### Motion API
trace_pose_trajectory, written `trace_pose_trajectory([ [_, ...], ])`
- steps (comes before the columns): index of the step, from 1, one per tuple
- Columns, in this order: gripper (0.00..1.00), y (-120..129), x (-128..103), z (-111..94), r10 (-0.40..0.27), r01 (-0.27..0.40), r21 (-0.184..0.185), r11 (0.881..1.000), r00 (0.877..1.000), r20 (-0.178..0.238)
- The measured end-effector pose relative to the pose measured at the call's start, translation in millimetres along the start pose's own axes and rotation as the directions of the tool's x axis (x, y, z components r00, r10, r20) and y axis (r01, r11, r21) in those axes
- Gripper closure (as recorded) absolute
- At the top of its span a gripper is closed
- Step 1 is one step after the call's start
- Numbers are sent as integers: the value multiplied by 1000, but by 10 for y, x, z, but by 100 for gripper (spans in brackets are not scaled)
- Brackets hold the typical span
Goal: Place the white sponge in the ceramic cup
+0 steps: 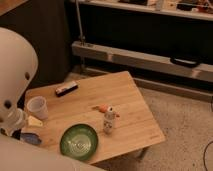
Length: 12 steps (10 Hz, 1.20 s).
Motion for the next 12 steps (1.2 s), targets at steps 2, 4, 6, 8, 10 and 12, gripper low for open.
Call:
trace_pose_trajectory([
  [2, 20, 0, 0, 0, 0, 0, 0, 1000, 1000, 0],
  [4, 20, 0, 0, 0, 0, 0, 0, 1000, 1000, 0],
  [6, 20, 2, -13, 6, 4, -4, 1, 1000, 1000, -1],
  [8, 20, -110, -87, 90, 17, -15, 69, 997, 999, -30],
  [10, 20, -230, -75, 269, 32, -24, 145, 989, 998, -56],
  [12, 20, -361, -37, 304, 73, -67, 154, 986, 997, -32],
])
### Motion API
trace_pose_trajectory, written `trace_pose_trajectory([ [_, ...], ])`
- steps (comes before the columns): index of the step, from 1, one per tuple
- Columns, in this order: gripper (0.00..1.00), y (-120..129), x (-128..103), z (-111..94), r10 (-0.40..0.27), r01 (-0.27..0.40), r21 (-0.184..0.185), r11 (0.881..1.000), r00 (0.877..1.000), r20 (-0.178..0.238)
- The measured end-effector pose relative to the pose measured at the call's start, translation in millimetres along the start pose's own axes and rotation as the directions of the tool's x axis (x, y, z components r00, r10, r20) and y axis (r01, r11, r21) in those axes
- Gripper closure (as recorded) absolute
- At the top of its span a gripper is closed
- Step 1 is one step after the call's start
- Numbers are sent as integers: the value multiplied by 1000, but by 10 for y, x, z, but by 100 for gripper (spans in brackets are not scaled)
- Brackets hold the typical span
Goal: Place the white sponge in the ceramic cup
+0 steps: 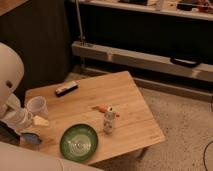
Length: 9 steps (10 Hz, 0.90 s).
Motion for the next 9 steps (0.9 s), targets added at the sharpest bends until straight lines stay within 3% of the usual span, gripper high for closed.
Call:
trace_pose_trajectory([
  [2, 20, -43, -43, -161, 19, -19, -15, 1000, 999, 37],
  [3, 20, -60, -125, -299, 25, -22, -45, 999, 998, 60],
  [6, 20, -3, -510, -509, 50, -32, -188, 982, 995, 91],
  [9, 20, 74, -459, -481, 150, -129, -210, 969, 985, 84],
])
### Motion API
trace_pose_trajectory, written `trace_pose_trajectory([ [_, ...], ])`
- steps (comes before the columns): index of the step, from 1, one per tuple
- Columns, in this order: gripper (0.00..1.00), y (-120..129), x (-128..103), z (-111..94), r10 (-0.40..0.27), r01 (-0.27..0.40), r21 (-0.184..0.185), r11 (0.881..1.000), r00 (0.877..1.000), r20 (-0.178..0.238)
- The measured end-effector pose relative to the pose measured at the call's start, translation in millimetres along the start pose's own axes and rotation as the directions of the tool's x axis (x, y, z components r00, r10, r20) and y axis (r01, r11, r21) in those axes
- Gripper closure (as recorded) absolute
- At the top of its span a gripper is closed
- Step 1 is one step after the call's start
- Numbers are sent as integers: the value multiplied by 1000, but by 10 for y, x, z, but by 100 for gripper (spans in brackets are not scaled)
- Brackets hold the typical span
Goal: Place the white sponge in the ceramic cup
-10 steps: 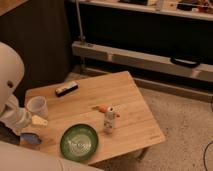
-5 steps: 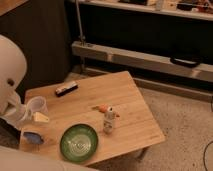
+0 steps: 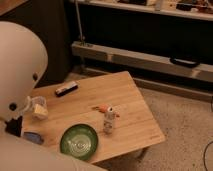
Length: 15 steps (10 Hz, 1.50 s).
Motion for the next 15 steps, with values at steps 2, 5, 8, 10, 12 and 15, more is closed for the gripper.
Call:
trace_pose_trajectory([
  [2, 20, 42, 172, -1, 64, -64, -11, 998, 998, 4],
  [5, 20, 41, 403, -45, 127, -127, -7, 992, 992, -7],
  [8, 20, -82, 513, 1, 184, -184, 14, 983, 982, -44],
  [10, 20, -171, 545, 65, 208, -208, 12, 978, 975, -82],
  [12, 20, -248, 512, 78, 207, -209, -4, 978, 971, -119],
  [15, 20, -229, 508, 68, 168, -177, -39, 983, 970, -175],
])
